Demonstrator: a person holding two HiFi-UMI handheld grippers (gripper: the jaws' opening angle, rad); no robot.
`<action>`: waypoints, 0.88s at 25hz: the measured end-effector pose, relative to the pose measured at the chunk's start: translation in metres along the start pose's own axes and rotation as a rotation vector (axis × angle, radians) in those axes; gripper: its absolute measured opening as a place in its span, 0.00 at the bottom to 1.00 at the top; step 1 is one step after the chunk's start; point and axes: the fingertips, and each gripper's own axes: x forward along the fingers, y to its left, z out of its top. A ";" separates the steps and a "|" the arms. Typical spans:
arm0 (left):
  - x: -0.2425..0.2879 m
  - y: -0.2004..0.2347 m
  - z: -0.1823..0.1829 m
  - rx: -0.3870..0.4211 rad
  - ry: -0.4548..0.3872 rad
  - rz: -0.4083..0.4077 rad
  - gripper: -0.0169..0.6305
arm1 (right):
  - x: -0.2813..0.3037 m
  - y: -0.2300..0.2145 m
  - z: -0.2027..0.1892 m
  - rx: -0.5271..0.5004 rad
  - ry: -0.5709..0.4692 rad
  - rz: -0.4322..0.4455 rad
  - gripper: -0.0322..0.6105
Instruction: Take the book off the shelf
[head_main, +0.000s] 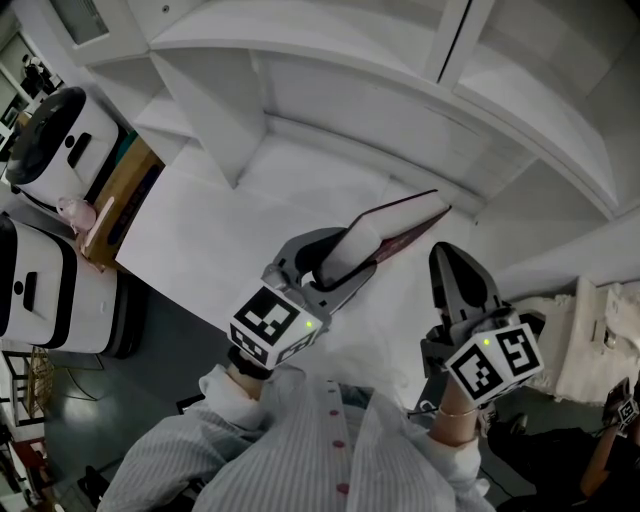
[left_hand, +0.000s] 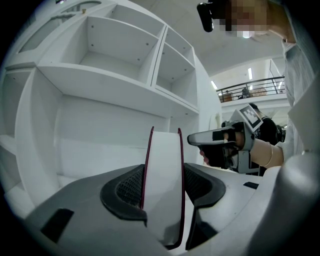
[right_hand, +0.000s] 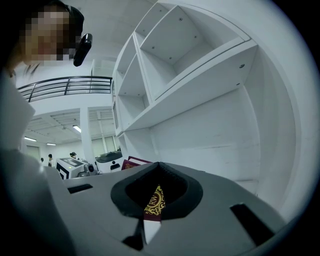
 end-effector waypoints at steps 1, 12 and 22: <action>0.000 0.000 0.000 0.000 0.000 0.000 0.39 | 0.000 0.000 -0.001 -0.001 0.003 0.002 0.07; 0.004 -0.001 0.001 -0.024 0.000 -0.001 0.39 | 0.000 0.002 -0.001 -0.011 0.013 0.017 0.07; 0.011 0.002 0.009 -0.036 -0.002 -0.006 0.39 | 0.000 -0.002 0.001 -0.002 0.003 0.020 0.07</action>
